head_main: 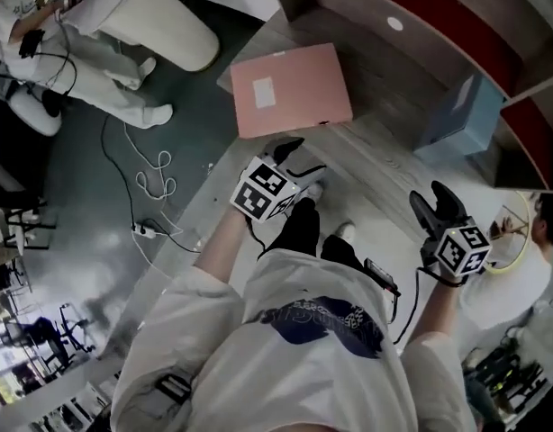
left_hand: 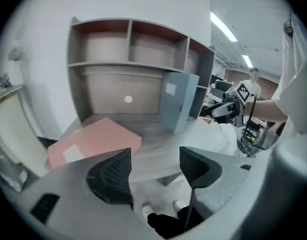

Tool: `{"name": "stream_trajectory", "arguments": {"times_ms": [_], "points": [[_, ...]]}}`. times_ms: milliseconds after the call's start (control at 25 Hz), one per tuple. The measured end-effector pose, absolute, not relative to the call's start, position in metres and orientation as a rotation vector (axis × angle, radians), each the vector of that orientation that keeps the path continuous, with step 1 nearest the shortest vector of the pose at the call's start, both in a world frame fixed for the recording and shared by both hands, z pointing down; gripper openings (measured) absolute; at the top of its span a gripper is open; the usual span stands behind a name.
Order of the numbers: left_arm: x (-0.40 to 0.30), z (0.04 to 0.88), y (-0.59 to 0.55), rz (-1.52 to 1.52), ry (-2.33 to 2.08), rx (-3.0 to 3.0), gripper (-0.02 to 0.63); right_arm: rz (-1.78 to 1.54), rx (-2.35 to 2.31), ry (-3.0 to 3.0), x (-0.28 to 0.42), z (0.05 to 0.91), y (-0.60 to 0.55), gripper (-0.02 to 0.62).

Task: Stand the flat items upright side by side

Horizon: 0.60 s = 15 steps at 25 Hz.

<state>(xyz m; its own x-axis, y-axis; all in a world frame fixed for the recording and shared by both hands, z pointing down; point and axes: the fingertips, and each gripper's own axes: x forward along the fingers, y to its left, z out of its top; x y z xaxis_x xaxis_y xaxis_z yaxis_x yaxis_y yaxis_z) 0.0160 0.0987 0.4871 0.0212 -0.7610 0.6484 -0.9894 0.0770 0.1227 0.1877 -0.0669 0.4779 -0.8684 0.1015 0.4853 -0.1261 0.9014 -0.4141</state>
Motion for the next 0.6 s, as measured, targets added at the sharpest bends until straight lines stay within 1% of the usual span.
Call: {"name": "stream_trajectory", "arguments": {"times_ms": [280, 600], "points": [[-0.031, 0.476, 0.228, 0.449, -2.014, 1.424, 0.310, 0.604, -0.089, -2.563, 0.135, 0.466, -0.018, 0.287], [-0.119, 0.449, 0.297, 0.458, -2.102, 1.407, 0.310, 0.570, -0.062, -2.538, 0.063, 0.461, 0.039, 0.287]]}}
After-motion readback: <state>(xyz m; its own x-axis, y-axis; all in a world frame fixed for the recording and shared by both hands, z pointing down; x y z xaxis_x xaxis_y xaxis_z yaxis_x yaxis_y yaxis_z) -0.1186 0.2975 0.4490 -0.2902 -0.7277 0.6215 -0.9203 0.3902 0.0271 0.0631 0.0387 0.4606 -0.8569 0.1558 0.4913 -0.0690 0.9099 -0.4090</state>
